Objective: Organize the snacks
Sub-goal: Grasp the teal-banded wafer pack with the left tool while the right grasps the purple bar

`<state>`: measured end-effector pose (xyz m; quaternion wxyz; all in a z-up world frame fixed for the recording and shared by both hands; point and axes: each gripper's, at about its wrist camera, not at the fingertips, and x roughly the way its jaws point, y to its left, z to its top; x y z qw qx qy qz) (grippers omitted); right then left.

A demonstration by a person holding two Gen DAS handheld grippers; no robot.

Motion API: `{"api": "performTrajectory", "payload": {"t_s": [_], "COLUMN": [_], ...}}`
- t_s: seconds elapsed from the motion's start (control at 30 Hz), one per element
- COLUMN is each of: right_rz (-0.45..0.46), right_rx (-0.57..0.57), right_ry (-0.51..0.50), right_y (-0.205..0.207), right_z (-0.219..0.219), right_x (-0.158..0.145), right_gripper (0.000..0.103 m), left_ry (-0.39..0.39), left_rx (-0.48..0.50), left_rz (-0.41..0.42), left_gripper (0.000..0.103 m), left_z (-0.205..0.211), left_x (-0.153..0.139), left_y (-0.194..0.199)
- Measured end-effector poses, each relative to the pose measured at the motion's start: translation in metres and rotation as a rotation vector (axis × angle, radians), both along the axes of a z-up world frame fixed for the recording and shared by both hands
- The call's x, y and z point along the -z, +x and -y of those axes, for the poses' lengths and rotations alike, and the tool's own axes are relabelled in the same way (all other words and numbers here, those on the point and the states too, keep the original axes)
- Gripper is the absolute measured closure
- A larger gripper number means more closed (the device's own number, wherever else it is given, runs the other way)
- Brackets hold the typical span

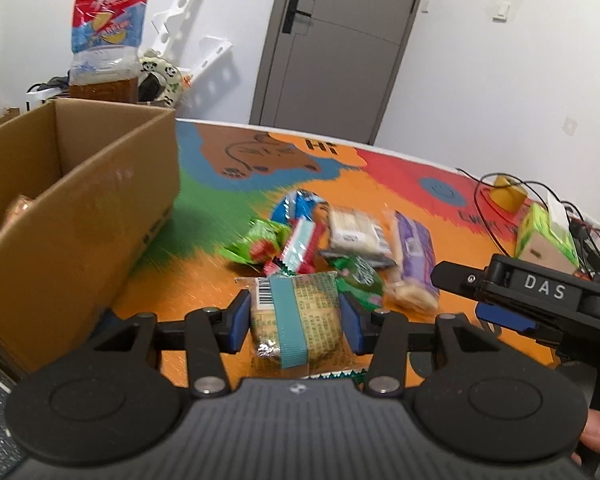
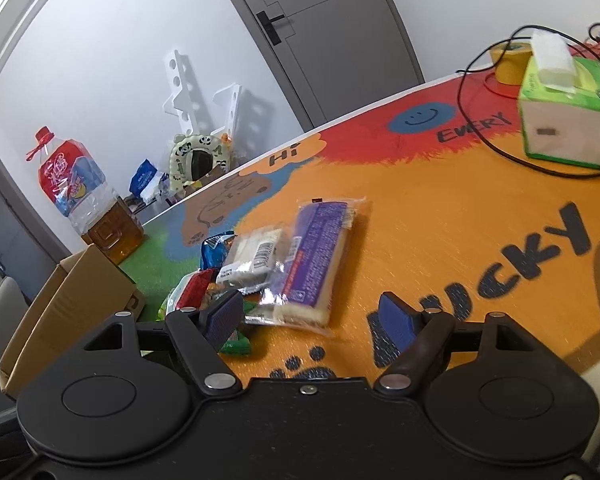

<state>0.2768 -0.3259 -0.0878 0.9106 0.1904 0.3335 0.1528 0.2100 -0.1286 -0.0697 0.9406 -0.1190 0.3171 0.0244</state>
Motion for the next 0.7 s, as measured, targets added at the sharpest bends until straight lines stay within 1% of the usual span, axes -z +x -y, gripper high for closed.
{"api": "performTrajectory", "payload": {"t_s": [0.17,0.27,0.3,0.33,0.43,0.47,0.5,0.53,0.57,0.63,0.7], "right_rz": [-0.010,-0.021,-0.025,-0.032,-0.052,-0.046,-0.041,-0.041,-0.044,-0.041,-0.039], "right_rx": [-0.004,-0.012,-0.016,-0.018,-0.018,-0.017,-0.017,-0.016,-0.012,-0.009,-0.004], "right_ry": [-0.021,-0.031,-0.033,-0.035,-0.056,-0.063,-0.080,-0.083,-0.076,-0.071,-0.058], "right_y": [0.015,0.024,0.026,0.029,0.035,0.035,0.034,0.034,0.034,0.031,0.027], "right_z": [-0.010,-0.016,-0.018,-0.020,-0.025,-0.026,-0.028,-0.028,-0.026,-0.023,-0.019], "right_x": [0.000,0.002,0.003,0.004,0.011,0.011,0.011,0.012,0.012,0.010,0.008], "right_gripper": [0.028,0.033,0.037,0.039,0.040,0.040,0.046,0.056,0.057,0.069,0.072], "left_ry": [-0.003,-0.010,-0.012,-0.015,-0.021,-0.024,-0.025,-0.026,-0.029,-0.034,-0.036], "left_rx": [-0.015,-0.023,-0.027,-0.029,-0.036,-0.038,-0.040,-0.041,-0.043,-0.045,-0.043], "left_rz": [0.007,0.008,0.006,0.005,0.002,0.003,0.005,0.006,0.006,0.008,0.011], "left_gripper": [0.057,0.057,0.057,0.057,0.057,0.057,0.057,0.057,0.057,0.057,0.057], "left_z": [-0.011,-0.017,-0.019,-0.022,-0.027,-0.028,-0.030,-0.031,-0.031,-0.032,-0.033], "left_x": [0.000,0.000,0.000,0.000,0.001,0.000,0.000,0.000,0.000,-0.001,-0.002], "left_y": [0.000,0.000,0.001,0.001,0.002,0.002,0.001,0.001,0.000,-0.001,-0.002]}}
